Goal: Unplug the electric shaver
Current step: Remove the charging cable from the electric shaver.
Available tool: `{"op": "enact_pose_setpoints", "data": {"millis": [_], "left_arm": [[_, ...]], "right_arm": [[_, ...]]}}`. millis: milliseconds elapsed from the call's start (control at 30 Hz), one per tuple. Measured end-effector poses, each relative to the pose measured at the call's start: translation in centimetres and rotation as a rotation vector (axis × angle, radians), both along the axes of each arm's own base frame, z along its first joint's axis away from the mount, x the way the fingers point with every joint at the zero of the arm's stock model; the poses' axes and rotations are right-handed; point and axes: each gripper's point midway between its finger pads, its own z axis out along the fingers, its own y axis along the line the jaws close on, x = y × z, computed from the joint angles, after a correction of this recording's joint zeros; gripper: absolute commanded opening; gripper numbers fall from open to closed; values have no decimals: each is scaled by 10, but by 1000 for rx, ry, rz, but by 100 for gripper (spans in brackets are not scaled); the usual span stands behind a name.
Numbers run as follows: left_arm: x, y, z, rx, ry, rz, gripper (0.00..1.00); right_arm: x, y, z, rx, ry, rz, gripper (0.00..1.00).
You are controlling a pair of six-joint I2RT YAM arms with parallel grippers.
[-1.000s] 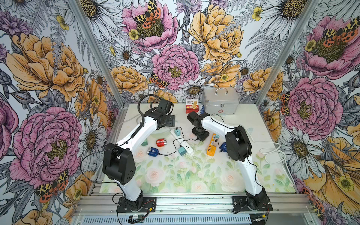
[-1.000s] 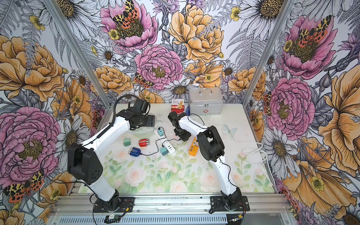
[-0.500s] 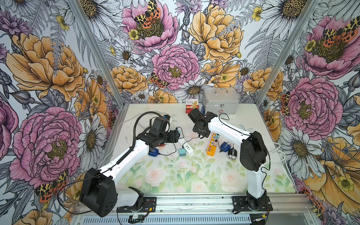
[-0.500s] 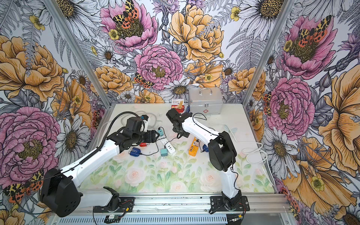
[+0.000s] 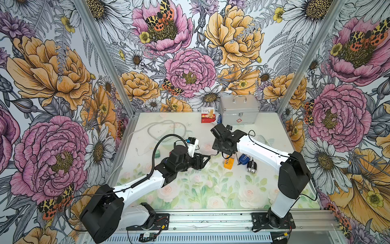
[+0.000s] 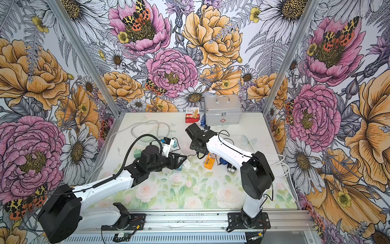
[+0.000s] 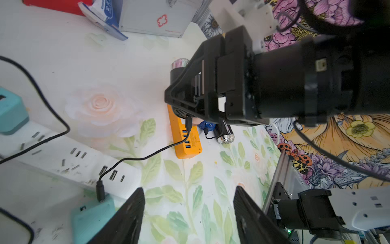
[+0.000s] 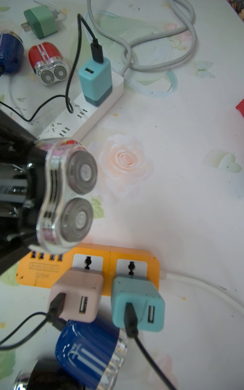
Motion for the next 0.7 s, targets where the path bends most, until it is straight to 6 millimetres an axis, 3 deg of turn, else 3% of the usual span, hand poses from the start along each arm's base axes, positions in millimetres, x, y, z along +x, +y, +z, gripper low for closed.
{"op": "enact_pose_setpoints", "data": {"millis": [100,233,333,700], "left_arm": [[2,-11,-1,-23,-15,-24,66],[2,-25,-17,-9,8,-55,65],[3,-30,-26,-7,16,-66,65],[12,-45,-28,-66,-8,-75,55]], "right_arm": [[-3,5,10,37,-23,14,40],[-5,14,19,75,-50,29,40],[-8,15,19,85,-50,32,40],[-12,16,19,112,-44,14,40]]}}
